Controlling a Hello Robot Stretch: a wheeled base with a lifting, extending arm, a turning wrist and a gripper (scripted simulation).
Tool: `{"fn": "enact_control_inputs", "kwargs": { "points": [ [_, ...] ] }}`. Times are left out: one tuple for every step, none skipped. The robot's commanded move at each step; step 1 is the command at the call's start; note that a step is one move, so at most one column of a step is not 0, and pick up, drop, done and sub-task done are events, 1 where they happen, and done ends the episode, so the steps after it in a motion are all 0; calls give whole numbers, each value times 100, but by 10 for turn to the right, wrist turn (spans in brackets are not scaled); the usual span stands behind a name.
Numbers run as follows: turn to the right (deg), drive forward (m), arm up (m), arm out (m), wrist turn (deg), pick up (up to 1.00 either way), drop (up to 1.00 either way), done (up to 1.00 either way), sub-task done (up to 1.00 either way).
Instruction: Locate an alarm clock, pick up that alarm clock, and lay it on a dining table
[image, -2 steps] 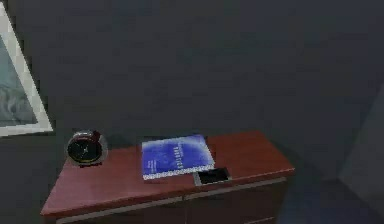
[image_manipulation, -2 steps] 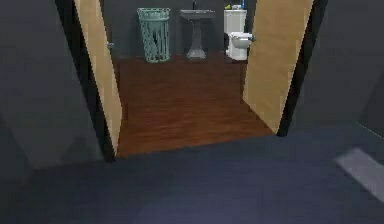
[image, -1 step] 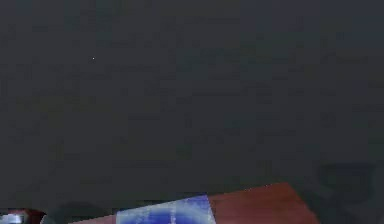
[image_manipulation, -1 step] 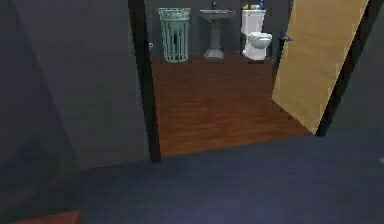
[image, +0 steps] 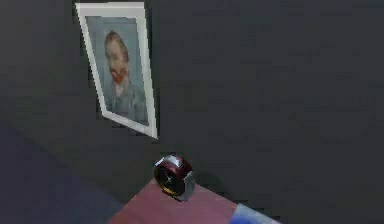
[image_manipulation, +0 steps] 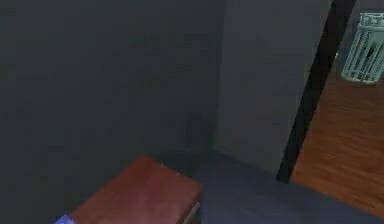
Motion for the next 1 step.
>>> {"fn": "enact_control_inputs", "kwargs": {
  "points": [
    [-450, 0, 0, 0, 0, 0, 0, 0, 0]
  ]
}}
